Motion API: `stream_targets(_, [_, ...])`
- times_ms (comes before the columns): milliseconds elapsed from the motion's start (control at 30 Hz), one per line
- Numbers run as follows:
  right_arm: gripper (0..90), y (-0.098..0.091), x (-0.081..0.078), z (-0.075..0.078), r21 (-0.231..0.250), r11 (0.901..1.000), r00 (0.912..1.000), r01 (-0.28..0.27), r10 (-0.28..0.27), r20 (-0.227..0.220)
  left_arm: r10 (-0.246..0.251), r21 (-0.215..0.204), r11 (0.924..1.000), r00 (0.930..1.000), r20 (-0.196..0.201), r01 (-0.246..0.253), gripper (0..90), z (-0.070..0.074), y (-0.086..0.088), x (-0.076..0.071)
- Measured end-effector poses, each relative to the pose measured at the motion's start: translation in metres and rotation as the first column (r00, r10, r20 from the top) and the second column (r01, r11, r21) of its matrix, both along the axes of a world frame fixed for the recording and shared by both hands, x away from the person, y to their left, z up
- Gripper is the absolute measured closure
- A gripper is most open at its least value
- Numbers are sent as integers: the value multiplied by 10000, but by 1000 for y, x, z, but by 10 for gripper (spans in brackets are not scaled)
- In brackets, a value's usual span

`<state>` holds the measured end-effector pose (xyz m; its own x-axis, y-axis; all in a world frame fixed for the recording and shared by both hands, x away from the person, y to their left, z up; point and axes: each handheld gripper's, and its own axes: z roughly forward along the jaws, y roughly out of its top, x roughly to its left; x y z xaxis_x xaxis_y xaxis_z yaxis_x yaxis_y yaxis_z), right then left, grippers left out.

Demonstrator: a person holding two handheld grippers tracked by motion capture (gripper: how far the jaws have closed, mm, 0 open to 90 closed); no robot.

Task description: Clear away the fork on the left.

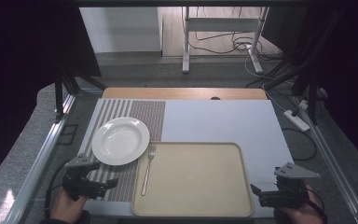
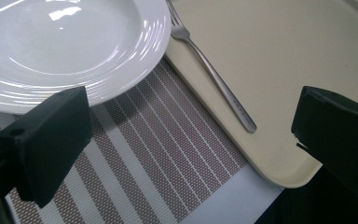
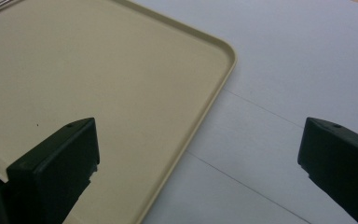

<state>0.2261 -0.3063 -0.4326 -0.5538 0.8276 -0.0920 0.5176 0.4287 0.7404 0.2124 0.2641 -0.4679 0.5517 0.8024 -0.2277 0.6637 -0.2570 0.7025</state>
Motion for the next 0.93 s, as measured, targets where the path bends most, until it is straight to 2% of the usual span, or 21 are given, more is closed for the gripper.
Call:
stream_targets(300, [0,0,0,0,-15,10000,10000,48,-48,-21,356,223,9991,9987,354,-364,0,4,5,-16])
stream_targets(700, [0,-1,0,0,71,9993,9993,365,-365,-58,676,23,9977,9954,674,-679,0,6,13,-29])
stream_targets(933, [0,-2,-1,0,-12,9992,9992,389,-389,-72,769,-294,9967,9953,582,-753,0,5,18,-28])
